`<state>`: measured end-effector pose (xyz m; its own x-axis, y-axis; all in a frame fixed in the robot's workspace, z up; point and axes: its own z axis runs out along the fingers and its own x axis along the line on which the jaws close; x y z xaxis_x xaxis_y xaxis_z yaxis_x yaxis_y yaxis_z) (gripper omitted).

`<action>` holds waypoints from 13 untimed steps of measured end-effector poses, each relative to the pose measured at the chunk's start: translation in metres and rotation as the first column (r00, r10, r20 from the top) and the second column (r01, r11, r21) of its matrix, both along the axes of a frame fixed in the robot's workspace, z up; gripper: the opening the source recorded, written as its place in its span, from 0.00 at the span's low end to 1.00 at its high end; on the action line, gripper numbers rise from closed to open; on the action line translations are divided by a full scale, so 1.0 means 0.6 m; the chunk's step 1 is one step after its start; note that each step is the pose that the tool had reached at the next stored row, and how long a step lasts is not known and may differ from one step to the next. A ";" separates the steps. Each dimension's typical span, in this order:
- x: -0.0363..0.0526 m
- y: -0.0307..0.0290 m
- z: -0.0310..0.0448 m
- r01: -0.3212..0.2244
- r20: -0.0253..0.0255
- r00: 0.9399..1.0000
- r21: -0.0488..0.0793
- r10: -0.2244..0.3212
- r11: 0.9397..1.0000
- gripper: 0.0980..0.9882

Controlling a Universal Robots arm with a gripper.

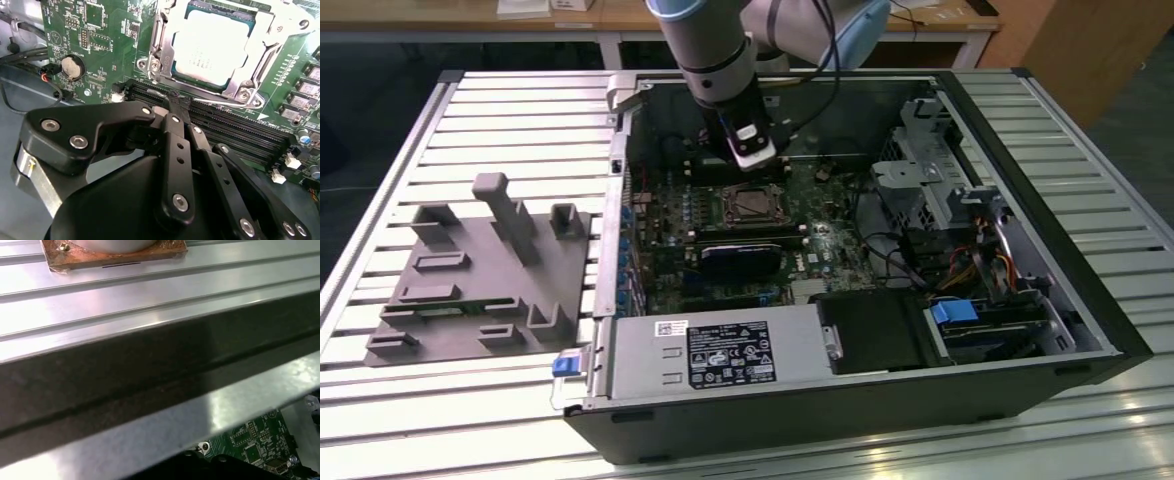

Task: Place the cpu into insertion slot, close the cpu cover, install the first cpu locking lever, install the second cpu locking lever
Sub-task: 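Install the first cpu locking lever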

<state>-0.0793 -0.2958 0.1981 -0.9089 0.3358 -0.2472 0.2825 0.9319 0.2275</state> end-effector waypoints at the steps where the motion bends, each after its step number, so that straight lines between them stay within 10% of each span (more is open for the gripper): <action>1: 0.000 0.0001 -0.001 0.001 0.000 1.000 0.000 -0.001 1.000 0.00; 13: 0.000 0.0003 -0.010 0.016 0.004 1.000 -0.006 -0.015 1.000 0.00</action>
